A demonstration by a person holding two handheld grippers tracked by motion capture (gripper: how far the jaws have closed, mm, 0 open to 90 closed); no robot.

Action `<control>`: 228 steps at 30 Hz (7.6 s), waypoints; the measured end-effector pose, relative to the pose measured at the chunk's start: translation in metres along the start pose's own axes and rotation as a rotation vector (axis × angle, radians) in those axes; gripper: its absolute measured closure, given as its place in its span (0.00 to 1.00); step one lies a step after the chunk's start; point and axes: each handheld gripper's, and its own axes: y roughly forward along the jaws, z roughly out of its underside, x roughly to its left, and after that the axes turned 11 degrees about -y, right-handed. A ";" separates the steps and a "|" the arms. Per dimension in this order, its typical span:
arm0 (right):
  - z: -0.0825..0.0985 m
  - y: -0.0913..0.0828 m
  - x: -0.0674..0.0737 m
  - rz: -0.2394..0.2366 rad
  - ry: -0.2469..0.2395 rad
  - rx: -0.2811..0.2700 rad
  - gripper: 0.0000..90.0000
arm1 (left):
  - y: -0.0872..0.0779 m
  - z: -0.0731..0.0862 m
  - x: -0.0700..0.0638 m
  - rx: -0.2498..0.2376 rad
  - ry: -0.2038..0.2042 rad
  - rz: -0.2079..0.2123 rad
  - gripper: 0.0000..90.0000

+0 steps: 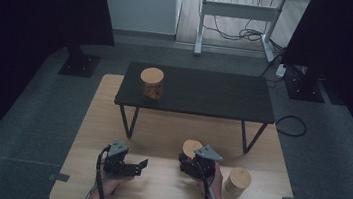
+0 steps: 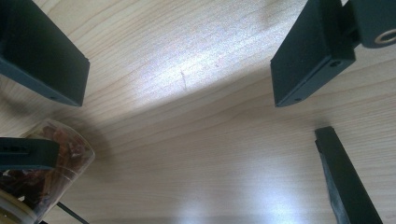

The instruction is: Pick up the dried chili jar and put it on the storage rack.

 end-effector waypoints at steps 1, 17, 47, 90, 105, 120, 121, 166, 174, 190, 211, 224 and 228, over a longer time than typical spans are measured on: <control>0.000 -0.001 0.000 -0.001 0.000 -0.002 0.28 | 0.000 0.000 0.000 0.000 0.000 0.000 0.05; 0.004 -0.008 0.000 -0.002 -0.007 0.000 0.28 | 0.001 0.000 0.000 0.002 -0.001 -0.002 0.05; 0.000 -0.015 0.001 -0.011 -0.029 -0.013 0.28 | 0.001 0.000 -0.001 0.003 0.000 -0.005 0.05; -0.006 -0.029 0.004 -0.034 -0.061 -0.031 0.28 | 0.001 0.000 -0.001 0.003 0.004 -0.009 0.05; -0.012 -0.032 0.006 -0.050 -0.078 -0.030 0.28 | 0.000 0.000 0.001 0.000 -0.001 -0.012 0.05; -0.015 -0.039 0.005 -0.054 -0.088 -0.037 0.28 | 0.001 0.000 0.002 0.002 -0.007 -0.008 0.05; -0.015 -0.039 0.005 -0.055 -0.091 -0.036 0.28 | 0.001 0.000 0.002 0.002 -0.008 -0.008 0.05; -0.027 -0.052 0.003 -0.071 -0.108 -0.054 0.28 | 0.000 0.000 0.003 0.000 -0.019 -0.003 0.05; -0.030 -0.056 0.003 -0.075 -0.109 -0.057 0.28 | 0.000 0.000 0.003 0.000 -0.023 -0.005 0.05; -0.035 -0.062 0.001 -0.084 -0.103 -0.077 0.28 | 0.000 0.000 0.003 -0.001 -0.021 -0.004 0.05; -0.041 -0.069 -0.002 -0.088 -0.115 -0.093 0.28 | 0.000 0.000 0.003 0.000 -0.019 -0.005 0.04; -0.046 -0.073 -0.005 -0.087 -0.109 -0.102 0.28 | -0.002 0.000 0.003 -0.004 -0.019 -0.008 0.05; -0.048 -0.074 -0.006 -0.088 -0.115 -0.108 0.28 | -0.002 0.000 0.003 -0.004 -0.019 -0.009 0.05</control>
